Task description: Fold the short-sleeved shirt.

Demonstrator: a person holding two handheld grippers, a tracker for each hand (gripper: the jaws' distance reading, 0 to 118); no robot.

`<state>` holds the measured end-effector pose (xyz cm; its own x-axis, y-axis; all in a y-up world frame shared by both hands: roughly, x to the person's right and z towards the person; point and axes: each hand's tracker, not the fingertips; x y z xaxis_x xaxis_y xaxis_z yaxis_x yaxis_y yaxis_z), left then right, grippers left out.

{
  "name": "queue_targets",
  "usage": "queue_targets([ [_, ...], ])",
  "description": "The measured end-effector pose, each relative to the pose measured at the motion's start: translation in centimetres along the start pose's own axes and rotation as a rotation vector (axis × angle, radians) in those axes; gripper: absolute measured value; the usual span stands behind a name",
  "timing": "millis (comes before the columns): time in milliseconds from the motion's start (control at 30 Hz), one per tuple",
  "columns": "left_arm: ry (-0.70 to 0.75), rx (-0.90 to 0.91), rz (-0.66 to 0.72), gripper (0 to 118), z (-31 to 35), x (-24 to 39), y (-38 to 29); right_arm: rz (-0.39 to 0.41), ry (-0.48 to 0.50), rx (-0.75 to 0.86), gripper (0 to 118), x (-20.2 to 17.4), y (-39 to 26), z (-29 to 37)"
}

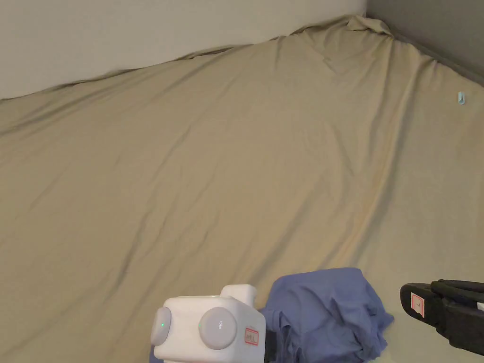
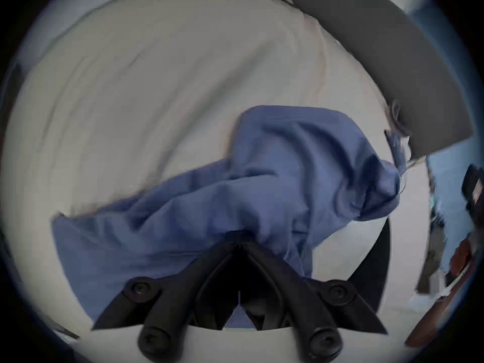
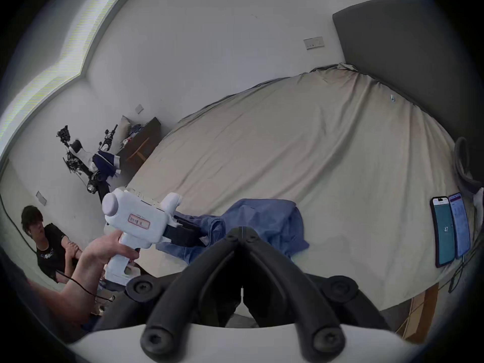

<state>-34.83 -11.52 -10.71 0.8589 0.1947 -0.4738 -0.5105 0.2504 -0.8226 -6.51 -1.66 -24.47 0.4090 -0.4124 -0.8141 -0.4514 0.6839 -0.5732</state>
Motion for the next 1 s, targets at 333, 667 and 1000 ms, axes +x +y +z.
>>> queue_targets([
  [333, -0.68, 0.23, -0.004, 0, 11.6, -2.3, -1.8, -0.019, 0.03, 0.001, 2, 0.0, 0.3, -0.3],
  [667, -0.75, 0.305, 0.614, 116, 10.0, -29.2, -14.6, -0.013, 0.076, -0.059, 2, -2.4, -0.3, -2.2],
  [1000, -1.073, 0.246, 0.547, 116, -1.9, -28.2, -12.2, -0.003, 0.124, -0.108, 2, -4.4, -0.2, -5.0],
])
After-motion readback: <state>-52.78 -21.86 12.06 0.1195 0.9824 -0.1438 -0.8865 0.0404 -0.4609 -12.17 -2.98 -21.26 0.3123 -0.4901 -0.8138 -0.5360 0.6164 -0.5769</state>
